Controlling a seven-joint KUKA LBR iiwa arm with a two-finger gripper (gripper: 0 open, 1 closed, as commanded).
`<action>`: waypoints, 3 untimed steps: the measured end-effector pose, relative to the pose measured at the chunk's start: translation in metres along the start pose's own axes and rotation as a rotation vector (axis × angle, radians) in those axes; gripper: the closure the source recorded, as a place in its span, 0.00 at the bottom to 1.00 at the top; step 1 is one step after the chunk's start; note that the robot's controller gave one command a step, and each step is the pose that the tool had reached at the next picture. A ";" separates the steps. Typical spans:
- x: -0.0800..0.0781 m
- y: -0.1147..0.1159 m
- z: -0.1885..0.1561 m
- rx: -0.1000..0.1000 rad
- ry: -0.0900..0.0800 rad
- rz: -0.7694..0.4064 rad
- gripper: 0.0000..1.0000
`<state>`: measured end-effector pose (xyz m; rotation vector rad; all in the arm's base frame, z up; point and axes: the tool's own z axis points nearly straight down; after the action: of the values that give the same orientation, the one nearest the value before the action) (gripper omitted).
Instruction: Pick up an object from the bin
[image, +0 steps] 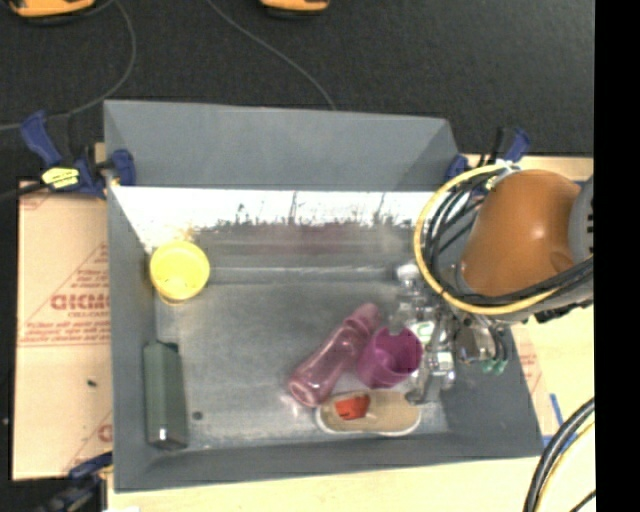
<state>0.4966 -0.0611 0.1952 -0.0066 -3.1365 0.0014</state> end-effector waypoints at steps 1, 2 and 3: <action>-0.002 0.000 -0.004 0.001 -0.008 -0.003 0.00; -0.002 0.000 -0.004 0.001 -0.008 -0.005 0.00; -0.007 0.005 0.067 0.003 -0.023 -0.118 0.00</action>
Offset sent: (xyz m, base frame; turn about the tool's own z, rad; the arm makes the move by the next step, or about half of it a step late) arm 0.0000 0.0000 0.0000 0.0000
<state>0.5035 -0.0562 0.1285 0.1801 -3.1547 0.0060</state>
